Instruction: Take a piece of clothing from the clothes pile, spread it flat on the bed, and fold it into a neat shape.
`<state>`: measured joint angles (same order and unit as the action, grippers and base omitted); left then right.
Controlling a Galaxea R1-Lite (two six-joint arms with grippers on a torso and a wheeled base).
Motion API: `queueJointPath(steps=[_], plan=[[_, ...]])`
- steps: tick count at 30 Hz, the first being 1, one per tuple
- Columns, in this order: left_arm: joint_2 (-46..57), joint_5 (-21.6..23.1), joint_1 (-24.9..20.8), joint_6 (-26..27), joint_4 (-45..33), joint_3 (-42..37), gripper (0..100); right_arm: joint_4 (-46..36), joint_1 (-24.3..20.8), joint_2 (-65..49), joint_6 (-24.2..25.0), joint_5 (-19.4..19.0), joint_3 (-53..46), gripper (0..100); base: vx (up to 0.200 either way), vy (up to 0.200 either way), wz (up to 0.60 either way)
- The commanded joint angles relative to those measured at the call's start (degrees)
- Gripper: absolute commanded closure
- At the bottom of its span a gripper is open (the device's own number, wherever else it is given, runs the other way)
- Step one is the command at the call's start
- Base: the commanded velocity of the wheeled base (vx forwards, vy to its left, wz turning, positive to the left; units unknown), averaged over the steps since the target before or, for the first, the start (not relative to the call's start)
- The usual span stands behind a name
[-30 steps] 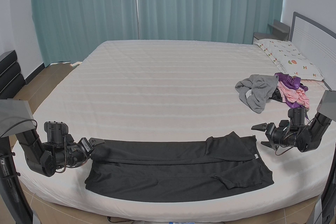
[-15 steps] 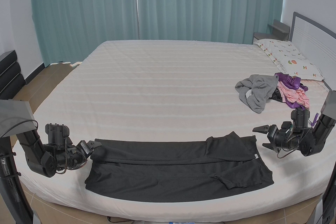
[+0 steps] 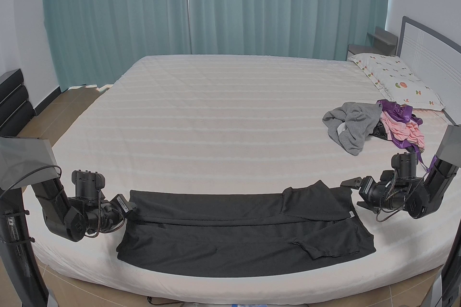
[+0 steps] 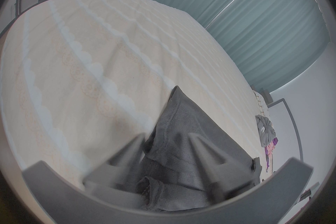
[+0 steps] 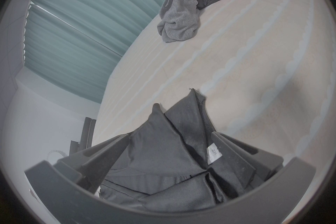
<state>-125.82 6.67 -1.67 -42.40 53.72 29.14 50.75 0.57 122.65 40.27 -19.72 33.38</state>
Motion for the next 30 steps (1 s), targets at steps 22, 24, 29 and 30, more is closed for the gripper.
queueJointPath(steps=[22,24,29,30], plan=[[1.81,-3.77,-1.32,-0.14,0.59,0.57,100,-6.19,-4.44,4.79,-0.54,4.34,3.36,0,0.000,0.000,0.00],[1.81,-3.77,-1.32,-0.14,0.50,0.57,100,-6.45,-4.53,5.32,-0.71,4.34,3.80,0,0.000,0.000,0.00],[1.89,-3.77,-1.32,-0.14,0.59,0.57,100,-6.54,-4.62,5.41,-1.15,4.52,4.33,100,0.000,0.000,0.00],[1.89,-3.77,-1.23,-0.14,0.59,0.57,100,-6.54,-4.62,5.23,-1.24,4.52,4.15,100,0.000,0.000,0.00]])
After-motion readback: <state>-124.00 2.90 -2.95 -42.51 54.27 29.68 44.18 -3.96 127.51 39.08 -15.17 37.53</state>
